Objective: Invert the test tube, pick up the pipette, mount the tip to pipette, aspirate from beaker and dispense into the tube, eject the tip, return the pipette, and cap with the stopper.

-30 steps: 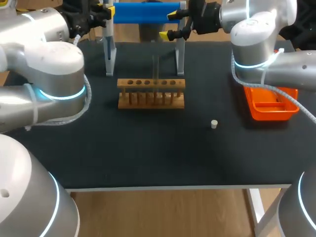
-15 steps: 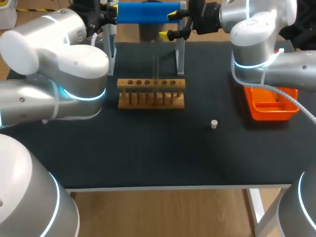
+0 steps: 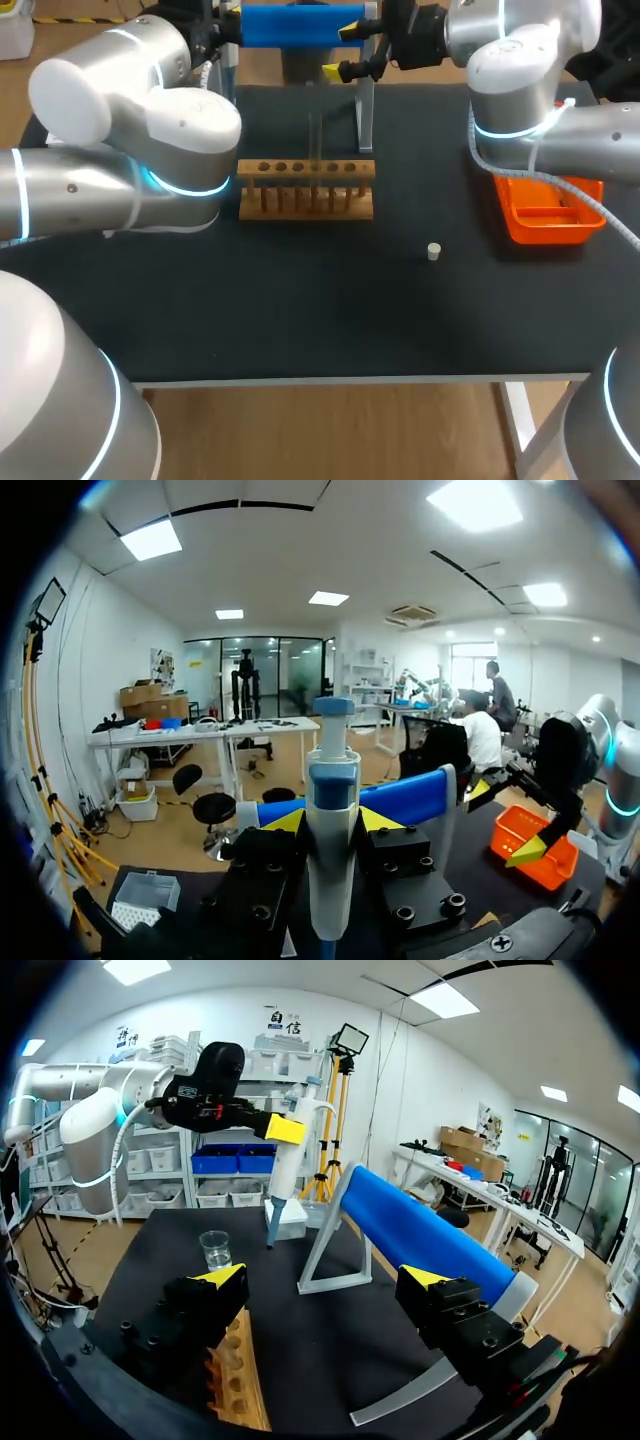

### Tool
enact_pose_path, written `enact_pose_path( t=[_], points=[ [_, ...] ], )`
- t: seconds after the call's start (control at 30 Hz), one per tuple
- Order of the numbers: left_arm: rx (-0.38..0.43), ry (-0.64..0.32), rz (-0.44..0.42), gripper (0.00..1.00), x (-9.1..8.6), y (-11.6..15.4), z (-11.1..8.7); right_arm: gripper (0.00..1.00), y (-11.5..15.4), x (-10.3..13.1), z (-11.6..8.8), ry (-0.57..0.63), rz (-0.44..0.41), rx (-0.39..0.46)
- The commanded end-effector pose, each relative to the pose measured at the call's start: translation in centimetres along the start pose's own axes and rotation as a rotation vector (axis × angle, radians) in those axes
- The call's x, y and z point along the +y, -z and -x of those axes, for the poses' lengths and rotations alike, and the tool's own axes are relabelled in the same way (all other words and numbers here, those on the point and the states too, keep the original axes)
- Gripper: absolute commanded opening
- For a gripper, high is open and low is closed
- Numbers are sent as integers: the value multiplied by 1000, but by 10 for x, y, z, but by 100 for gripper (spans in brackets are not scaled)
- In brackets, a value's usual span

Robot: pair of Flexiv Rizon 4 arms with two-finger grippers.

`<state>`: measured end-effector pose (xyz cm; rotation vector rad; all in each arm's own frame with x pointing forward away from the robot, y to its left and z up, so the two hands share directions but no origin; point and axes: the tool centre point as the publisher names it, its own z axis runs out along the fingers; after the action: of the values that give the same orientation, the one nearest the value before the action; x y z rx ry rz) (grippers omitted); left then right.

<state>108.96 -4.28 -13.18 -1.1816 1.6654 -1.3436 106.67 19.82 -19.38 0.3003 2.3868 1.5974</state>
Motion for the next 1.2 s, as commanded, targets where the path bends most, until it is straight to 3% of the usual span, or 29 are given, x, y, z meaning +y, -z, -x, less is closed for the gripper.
enact_pose_path(
  t=[0.03,0.5,0.83,1.2],
  points=[
    [-58,15,11,0,1,-14,-2,100,0,0,1,0,-1,2],
    [-129,6,12,0,3,-36,5,100,0,0,1,0,-1,2],
    [-244,46,46,0,3,-49,5,100,0,0,1,0,-1,2],
    [-281,59,61,0,4,-60,8,100,0,0,1,0,-1,2]
  ],
)
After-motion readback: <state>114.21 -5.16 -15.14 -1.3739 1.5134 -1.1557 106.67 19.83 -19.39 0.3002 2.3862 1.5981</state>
